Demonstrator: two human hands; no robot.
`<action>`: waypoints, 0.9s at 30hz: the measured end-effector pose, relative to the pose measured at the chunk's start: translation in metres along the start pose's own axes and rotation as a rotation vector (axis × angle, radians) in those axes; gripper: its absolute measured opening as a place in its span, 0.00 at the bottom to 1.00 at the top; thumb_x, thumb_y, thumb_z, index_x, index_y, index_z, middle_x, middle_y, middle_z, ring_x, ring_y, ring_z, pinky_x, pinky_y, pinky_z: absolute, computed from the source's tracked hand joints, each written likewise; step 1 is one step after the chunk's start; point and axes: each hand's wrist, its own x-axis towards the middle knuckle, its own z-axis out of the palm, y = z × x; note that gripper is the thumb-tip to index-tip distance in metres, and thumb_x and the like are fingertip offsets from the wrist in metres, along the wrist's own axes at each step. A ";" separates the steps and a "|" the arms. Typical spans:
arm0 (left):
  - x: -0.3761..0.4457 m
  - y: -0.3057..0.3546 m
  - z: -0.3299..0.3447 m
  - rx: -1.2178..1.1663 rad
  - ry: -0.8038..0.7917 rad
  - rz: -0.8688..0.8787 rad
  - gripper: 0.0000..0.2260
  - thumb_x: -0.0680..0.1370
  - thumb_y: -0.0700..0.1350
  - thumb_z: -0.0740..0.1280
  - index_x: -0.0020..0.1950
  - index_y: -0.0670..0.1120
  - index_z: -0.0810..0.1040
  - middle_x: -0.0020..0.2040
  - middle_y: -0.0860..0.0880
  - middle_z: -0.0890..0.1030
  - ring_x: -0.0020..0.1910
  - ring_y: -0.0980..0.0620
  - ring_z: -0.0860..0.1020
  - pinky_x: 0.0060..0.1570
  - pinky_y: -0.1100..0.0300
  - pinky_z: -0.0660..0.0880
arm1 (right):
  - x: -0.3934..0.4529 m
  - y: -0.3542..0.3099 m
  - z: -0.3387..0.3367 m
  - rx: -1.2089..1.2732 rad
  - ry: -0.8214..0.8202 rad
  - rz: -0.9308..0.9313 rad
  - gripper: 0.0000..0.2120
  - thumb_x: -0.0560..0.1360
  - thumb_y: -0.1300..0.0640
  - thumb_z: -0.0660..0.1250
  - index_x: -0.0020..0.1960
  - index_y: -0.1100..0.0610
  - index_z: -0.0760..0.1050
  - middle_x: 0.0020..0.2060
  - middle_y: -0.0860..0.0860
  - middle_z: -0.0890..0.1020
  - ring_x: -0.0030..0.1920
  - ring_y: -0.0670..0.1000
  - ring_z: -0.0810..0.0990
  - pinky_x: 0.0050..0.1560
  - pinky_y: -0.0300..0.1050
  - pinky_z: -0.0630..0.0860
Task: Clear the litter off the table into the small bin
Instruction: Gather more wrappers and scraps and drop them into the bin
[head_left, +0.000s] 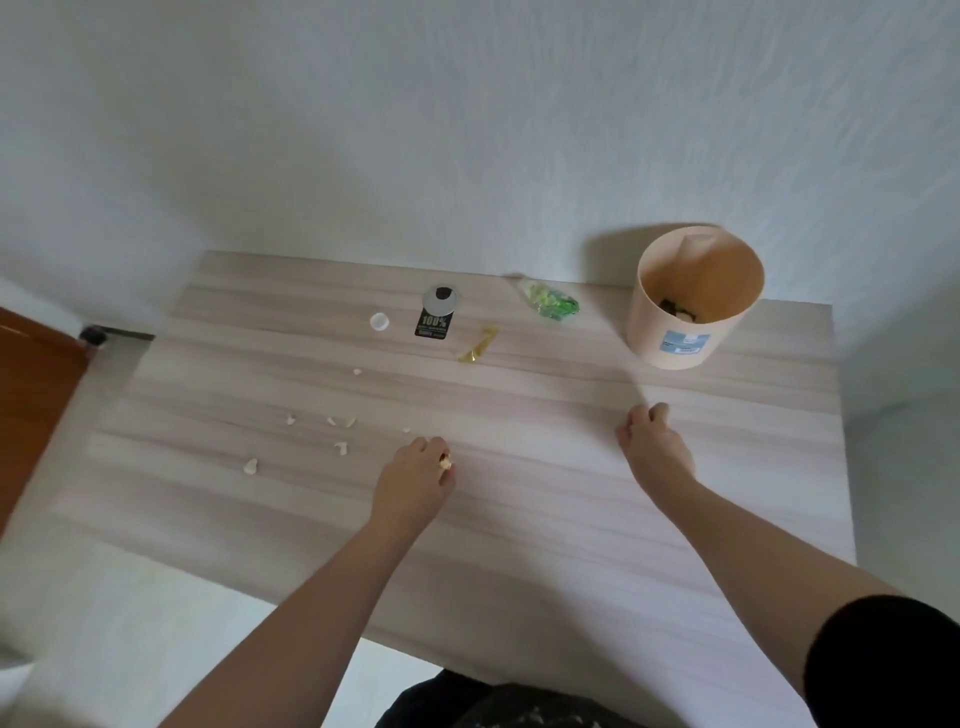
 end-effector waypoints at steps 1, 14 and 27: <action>0.000 -0.002 -0.001 -0.003 0.005 -0.013 0.07 0.74 0.47 0.65 0.48 0.45 0.73 0.44 0.43 0.76 0.46 0.39 0.75 0.41 0.48 0.74 | 0.001 0.000 -0.001 0.033 0.003 0.029 0.16 0.76 0.62 0.59 0.63 0.62 0.65 0.53 0.58 0.68 0.45 0.58 0.70 0.42 0.51 0.78; 0.037 -0.056 -0.001 -0.161 -0.030 -0.170 0.08 0.76 0.43 0.64 0.52 0.43 0.70 0.46 0.39 0.78 0.46 0.37 0.75 0.43 0.44 0.72 | 0.011 -0.057 -0.006 0.210 0.133 -0.007 0.06 0.74 0.56 0.56 0.41 0.57 0.69 0.33 0.54 0.77 0.33 0.56 0.74 0.29 0.44 0.65; 0.075 -0.109 0.026 -0.268 -0.032 -0.029 0.04 0.75 0.43 0.64 0.48 0.44 0.74 0.45 0.43 0.77 0.45 0.41 0.74 0.42 0.48 0.71 | 0.060 -0.181 0.021 0.164 0.151 -0.109 0.19 0.76 0.40 0.57 0.61 0.50 0.63 0.33 0.46 0.78 0.38 0.56 0.78 0.36 0.46 0.68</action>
